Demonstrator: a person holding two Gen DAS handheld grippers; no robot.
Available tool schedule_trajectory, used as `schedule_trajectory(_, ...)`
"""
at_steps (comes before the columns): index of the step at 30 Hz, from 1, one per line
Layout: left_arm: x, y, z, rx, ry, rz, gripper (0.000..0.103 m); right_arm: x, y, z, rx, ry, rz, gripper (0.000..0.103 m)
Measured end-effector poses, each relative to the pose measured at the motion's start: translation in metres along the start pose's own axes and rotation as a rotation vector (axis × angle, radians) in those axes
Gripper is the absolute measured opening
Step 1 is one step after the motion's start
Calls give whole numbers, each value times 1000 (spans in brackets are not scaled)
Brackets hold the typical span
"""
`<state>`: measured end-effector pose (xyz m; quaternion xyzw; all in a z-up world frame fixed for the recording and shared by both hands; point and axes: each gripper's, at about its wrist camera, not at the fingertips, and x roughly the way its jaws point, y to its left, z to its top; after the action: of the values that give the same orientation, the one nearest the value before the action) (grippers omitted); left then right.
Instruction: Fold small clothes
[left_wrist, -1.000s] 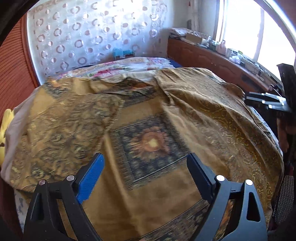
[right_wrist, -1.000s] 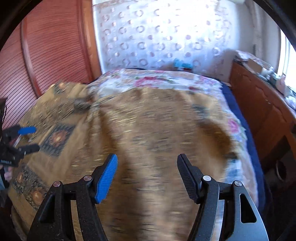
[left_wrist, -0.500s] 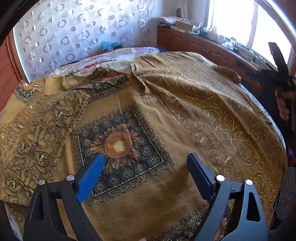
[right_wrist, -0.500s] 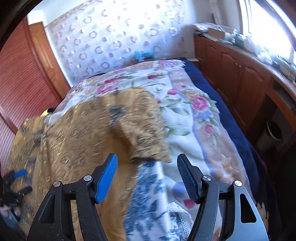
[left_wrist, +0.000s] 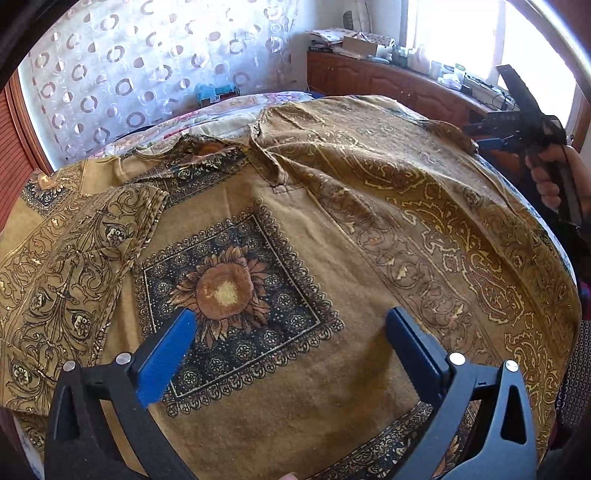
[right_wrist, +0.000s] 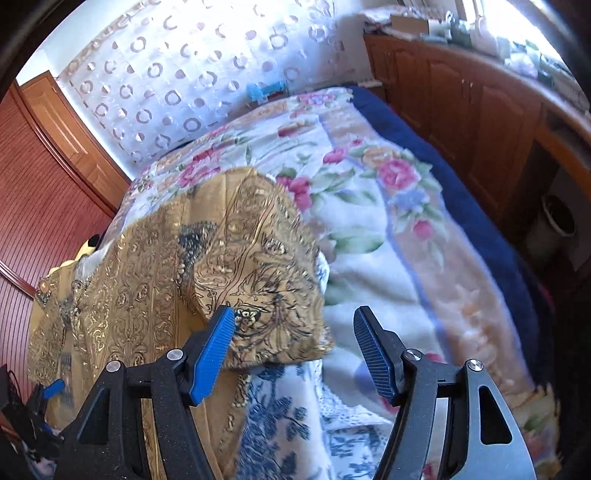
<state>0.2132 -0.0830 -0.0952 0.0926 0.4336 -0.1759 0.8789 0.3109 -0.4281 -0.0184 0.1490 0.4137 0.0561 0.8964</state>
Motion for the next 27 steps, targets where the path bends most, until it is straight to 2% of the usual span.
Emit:
schedule_trajectory(5, 0, 0, 0, 0, 0, 0, 103, 14, 0, 7, 8, 32, 16, 69)
schedule_trajectory(7, 0, 0, 0, 0, 0, 0, 103, 19, 0, 9, 18, 44, 31, 65)
schedule_trajectory(9, 0, 0, 0, 0, 0, 0, 103, 19, 0, 9, 13, 43, 59, 49)
schedule_trajectory(10, 0, 0, 0, 0, 0, 0, 103, 18, 0, 10, 6, 37, 65, 45)
schedule_trajectory(11, 0, 0, 0, 0, 0, 0, 103, 17, 1, 10, -7, 26, 55, 35)
schedule_trajectory(12, 0, 0, 0, 0, 0, 0, 103, 12, 3, 9, -31, 4, 22, 21)
schedule_trajectory(14, 0, 0, 0, 0, 0, 0, 103, 7, 8, 10, -74, -24, -36, 11)
schedule_trajectory(17, 0, 0, 0, -2, -1, 0, 103, -5, 20, 13, -137, -73, -89, 9)
schedule_trajectory(21, 0, -1, 0, -2, -1, 0, 103, -34, 65, 12, -320, -198, -157, 9)
schedule_trajectory(24, 0, -1, 0, -2, -1, 0, 103, -51, 102, 1, -450, -237, -101, 9)
schedule_trajectory(27, 0, -1, 0, -2, -1, 0, 103, -55, 128, -18, -549, -195, 5, 9)
